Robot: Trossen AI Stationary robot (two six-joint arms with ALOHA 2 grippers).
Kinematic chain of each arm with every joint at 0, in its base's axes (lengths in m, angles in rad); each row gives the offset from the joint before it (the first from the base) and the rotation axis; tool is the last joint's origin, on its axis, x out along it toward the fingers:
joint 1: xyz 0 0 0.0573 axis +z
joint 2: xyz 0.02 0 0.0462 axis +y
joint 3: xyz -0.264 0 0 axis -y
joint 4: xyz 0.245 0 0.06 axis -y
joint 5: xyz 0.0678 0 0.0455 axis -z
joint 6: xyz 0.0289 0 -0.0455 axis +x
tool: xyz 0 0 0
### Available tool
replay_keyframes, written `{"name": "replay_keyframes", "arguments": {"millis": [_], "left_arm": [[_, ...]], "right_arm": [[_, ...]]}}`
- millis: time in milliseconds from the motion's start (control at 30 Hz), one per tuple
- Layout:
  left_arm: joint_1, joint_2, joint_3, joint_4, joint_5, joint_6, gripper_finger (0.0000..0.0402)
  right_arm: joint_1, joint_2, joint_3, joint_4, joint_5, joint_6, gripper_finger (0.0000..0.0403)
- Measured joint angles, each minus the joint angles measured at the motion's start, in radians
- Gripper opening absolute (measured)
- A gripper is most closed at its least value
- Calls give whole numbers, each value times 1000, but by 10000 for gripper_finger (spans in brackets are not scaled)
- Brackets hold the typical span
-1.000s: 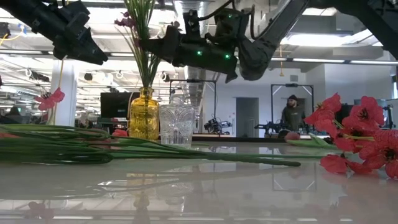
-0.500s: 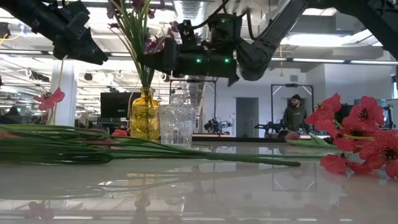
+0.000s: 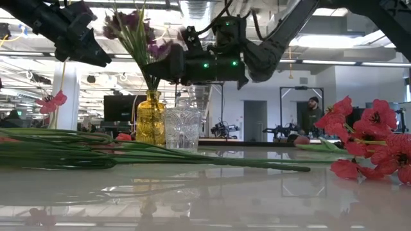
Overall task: Sort flowers into vase by color
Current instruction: Put the violet flowers into the yellow vase, then put the top red flower into the yellow vase
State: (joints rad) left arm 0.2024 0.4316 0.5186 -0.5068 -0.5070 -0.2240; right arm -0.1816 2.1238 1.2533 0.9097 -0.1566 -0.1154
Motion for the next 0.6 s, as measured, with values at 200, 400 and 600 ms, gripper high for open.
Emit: {"name": "replay_keyframes", "arguments": {"millis": [200, 400, 600], "left_arm": [[0, 0, 0, 0, 1, 1, 171], [0, 0, 0, 0, 0, 1, 171], [0, 0, 0, 0, -1, 1, 171]], "right_arm": [[-24, -115, 0, -325, -1, -4, 208], [-38, -272, 1, -802, 0, -75, 248], [-43, -423, 1, -1266, 0, -100, 249]]}}
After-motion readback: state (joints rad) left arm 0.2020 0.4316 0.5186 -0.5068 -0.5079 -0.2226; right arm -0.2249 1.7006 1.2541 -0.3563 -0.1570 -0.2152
